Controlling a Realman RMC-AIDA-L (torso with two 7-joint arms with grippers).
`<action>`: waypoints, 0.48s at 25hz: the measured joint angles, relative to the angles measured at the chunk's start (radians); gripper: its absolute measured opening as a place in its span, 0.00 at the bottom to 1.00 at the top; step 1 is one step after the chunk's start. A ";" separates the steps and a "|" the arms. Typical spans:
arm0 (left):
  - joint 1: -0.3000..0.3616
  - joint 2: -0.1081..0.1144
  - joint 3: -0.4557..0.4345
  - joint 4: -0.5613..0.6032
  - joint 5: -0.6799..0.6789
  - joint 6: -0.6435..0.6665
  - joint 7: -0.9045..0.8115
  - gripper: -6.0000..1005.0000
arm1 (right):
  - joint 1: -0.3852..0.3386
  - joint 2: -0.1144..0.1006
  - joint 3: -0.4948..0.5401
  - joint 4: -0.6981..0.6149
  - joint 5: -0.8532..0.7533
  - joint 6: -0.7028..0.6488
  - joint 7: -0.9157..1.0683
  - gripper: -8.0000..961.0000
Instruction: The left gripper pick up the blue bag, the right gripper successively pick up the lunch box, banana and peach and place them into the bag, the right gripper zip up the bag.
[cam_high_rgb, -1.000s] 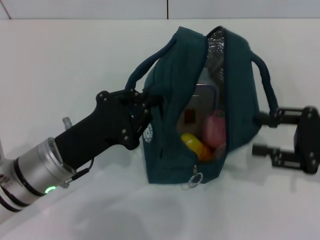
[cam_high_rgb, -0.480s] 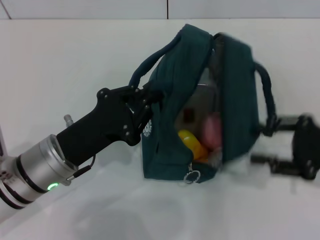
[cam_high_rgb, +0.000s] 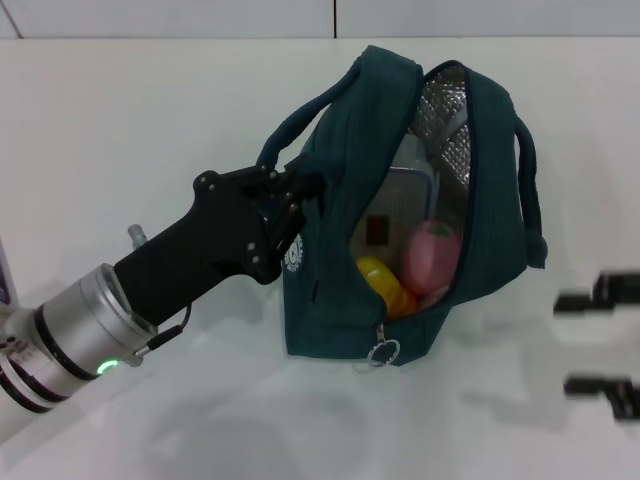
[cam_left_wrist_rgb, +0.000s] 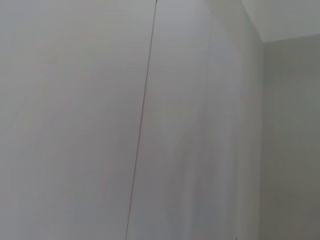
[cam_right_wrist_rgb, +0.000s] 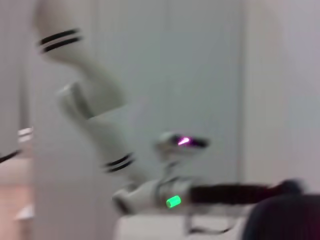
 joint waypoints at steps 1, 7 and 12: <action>0.000 0.000 0.000 0.000 0.000 0.000 0.000 0.10 | 0.004 -0.001 0.000 -0.001 -0.030 -0.007 0.003 0.58; -0.009 0.000 0.002 0.012 -0.001 -0.010 -0.001 0.10 | 0.055 0.041 -0.019 0.046 -0.144 0.106 0.044 0.58; -0.012 -0.001 0.006 0.015 0.003 -0.011 0.001 0.10 | 0.172 0.051 -0.078 0.228 -0.132 0.279 0.097 0.58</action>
